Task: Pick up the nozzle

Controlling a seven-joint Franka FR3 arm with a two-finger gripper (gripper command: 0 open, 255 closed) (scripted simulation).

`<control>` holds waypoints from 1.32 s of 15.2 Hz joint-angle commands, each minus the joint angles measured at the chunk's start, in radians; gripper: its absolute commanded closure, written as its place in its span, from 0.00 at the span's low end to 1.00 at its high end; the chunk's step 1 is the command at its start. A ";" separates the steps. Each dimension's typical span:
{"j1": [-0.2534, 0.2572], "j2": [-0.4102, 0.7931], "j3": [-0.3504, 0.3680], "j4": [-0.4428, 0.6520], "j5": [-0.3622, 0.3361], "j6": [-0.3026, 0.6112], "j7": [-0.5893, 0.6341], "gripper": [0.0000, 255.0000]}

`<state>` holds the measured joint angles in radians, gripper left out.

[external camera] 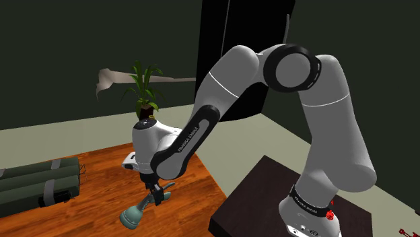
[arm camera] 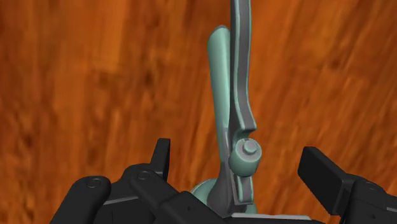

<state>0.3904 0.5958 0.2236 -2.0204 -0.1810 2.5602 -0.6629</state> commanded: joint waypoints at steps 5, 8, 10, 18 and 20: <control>0.001 0.003 -0.001 0.001 -0.001 0.003 0.001 1.00; 0.001 0.003 -0.001 0.001 -0.001 0.003 0.001 1.00; 0.000 0.004 -0.001 0.002 -0.001 0.003 0.000 1.00; -0.018 -0.088 0.024 -0.015 0.027 -0.071 -0.017 1.00; -0.023 -0.109 0.029 -0.018 0.034 -0.090 -0.021 1.00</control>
<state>0.3699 0.4981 0.2500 -2.0378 -0.1505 2.4812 -0.6816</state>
